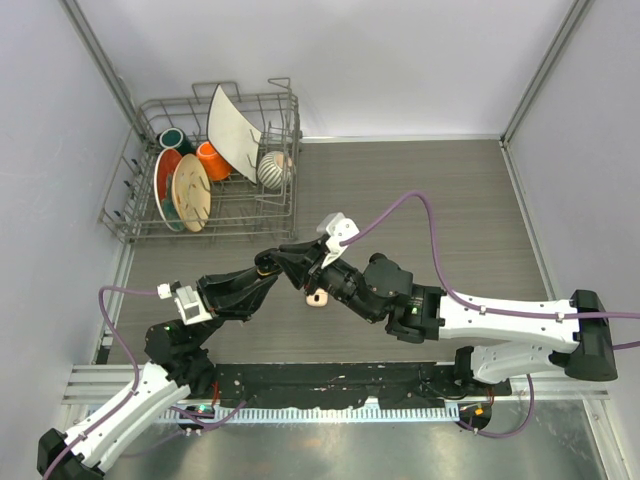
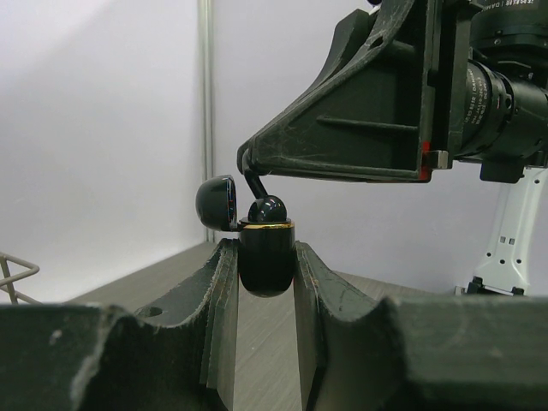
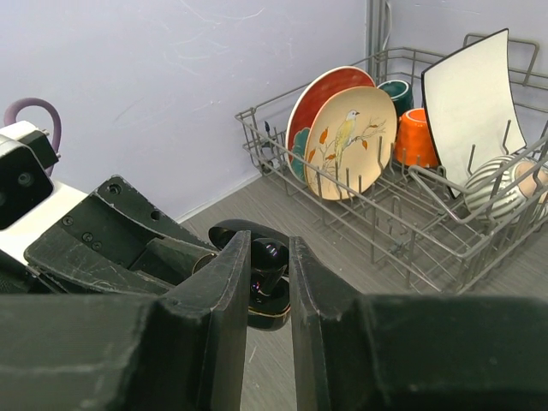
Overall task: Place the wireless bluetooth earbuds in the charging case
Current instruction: Place the earbud in the charging case.
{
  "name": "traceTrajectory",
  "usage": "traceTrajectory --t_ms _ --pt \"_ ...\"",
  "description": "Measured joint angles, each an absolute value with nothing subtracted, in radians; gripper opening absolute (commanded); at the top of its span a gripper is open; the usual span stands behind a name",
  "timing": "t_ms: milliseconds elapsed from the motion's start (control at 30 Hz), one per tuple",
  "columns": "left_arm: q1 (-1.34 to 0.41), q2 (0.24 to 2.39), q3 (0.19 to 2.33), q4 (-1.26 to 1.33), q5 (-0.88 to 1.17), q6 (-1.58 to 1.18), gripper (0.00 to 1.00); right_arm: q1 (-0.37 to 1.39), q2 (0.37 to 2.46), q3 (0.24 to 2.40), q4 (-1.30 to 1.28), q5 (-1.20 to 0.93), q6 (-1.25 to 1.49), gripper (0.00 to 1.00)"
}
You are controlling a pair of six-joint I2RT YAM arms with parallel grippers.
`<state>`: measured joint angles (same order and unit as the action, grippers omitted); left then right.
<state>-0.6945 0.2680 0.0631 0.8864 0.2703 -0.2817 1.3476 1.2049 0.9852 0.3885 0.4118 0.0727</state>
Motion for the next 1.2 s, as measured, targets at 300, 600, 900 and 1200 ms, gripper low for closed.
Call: traceTrajectory --t_ms 300,600,900,1200 --pt "-0.694 0.266 0.063 0.886 0.271 -0.282 0.00 1.349 1.206 0.973 0.390 0.419 0.056 0.01" --pt "-0.695 0.266 0.063 0.886 0.270 -0.282 0.00 1.352 1.209 0.970 0.390 0.424 0.031 0.01" --pt "-0.698 0.263 0.063 0.886 0.256 -0.281 0.00 1.367 1.209 0.966 0.404 0.437 -0.021 0.01" --pt "-0.700 0.258 0.063 0.885 0.243 -0.281 0.00 1.373 1.209 0.935 0.463 0.440 -0.049 0.01"
